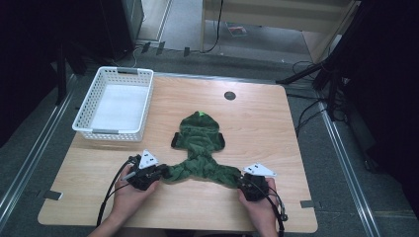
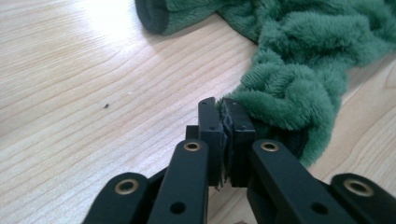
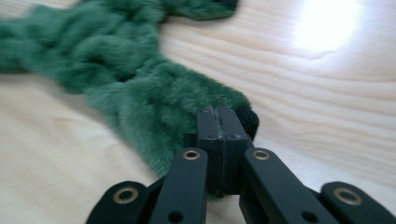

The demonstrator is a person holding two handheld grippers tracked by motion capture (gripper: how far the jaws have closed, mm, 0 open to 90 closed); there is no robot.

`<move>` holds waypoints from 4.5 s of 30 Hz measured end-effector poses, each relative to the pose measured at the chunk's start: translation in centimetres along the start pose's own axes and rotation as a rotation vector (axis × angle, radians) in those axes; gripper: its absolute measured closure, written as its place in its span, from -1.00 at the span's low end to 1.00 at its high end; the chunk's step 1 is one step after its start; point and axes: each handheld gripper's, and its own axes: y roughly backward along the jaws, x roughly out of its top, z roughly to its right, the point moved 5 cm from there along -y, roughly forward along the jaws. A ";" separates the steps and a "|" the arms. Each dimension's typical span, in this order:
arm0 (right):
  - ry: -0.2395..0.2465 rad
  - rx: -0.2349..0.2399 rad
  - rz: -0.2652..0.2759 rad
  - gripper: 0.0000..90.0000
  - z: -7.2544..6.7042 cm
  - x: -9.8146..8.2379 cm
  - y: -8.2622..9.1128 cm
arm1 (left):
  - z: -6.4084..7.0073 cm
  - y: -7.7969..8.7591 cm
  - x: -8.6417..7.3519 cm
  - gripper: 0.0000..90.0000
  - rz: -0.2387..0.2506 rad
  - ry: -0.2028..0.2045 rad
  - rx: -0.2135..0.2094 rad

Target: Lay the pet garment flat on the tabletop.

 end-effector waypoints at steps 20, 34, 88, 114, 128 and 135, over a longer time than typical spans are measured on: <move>0.032 0.054 0.141 0.18 -1.1 4.0 -0.3 | -0.5 0.1 0.3 0.37 0.065 0.086 -0.079; -0.032 0.041 0.026 0.26 0.7 9.3 -8.0 | -0.8 -0.4 -0.3 0.86 0.038 0.053 -0.064; -0.077 -0.109 0.156 -0.76 7.8 1.6 3.7 | -11.9 10.9 -4.9 -0.96 0.313 0.239 0.083; -0.141 -0.159 0.161 -0.76 12.2 -5.0 7.7 | -17.1 15.1 -10.8 -0.96 0.287 0.348 0.190; -0.156 -0.114 0.226 -0.72 12.1 -5.9 7.8 | -16.5 13.4 -10.5 -0.96 0.248 0.289 0.207; -0.170 -0.113 0.218 -0.72 12.2 -5.9 7.7 | -16.6 13.5 -10.6 -0.96 0.249 0.304 0.202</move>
